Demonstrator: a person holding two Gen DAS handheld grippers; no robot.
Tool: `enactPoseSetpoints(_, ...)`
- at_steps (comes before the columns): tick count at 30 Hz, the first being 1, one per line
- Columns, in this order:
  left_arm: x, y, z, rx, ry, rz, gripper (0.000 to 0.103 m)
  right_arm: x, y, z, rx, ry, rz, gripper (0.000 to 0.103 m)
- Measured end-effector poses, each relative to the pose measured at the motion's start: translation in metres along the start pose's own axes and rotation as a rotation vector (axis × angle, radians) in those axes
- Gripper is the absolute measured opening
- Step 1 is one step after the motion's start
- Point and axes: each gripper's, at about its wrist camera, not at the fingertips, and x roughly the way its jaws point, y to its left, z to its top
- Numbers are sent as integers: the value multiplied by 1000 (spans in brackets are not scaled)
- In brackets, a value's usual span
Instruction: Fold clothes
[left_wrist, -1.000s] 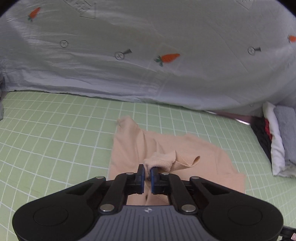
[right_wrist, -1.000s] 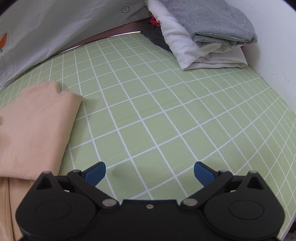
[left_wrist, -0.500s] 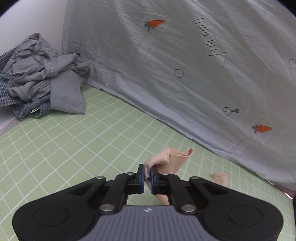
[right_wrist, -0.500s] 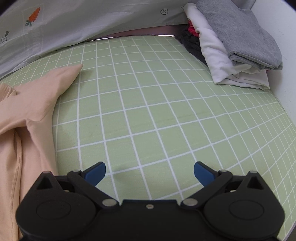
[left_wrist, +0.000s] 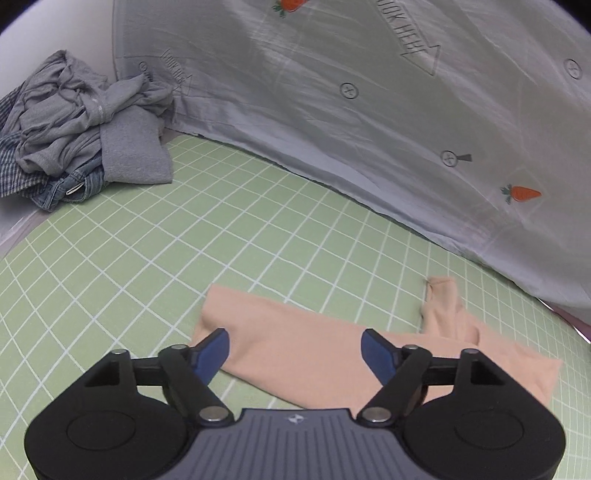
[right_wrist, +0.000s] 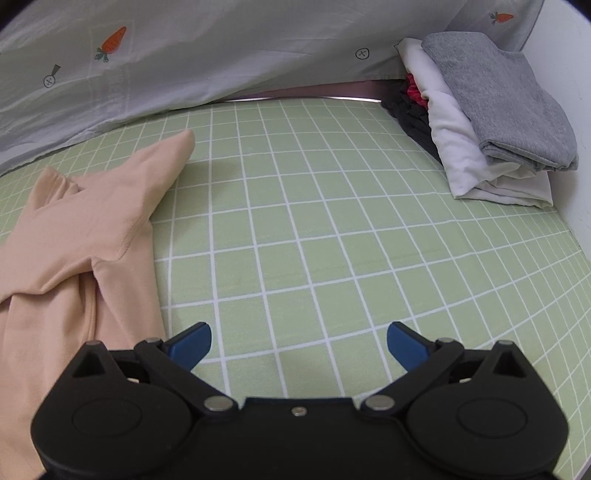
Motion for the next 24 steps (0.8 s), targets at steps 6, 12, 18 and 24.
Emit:
enactPoseSetpoints(6, -50, -29, -37, 121, 14, -64, 94, -27, -5, -26, 12, -22, 110, 96)
enactPoseSetpoints(12, -89, -52, -77, 200, 25, -103, 99, -39, -31, -52, 34, -3, 199, 87)
enactPoseSetpoints(18, -123, -58, -118, 219, 28, -85, 99, -46, -45, -82, -31, 39, 266, 71)
enactPoseSetpoints(24, -146, -55, -143, 195, 46, -30, 99, -51, -51, -102, -90, 78, 348, 56)
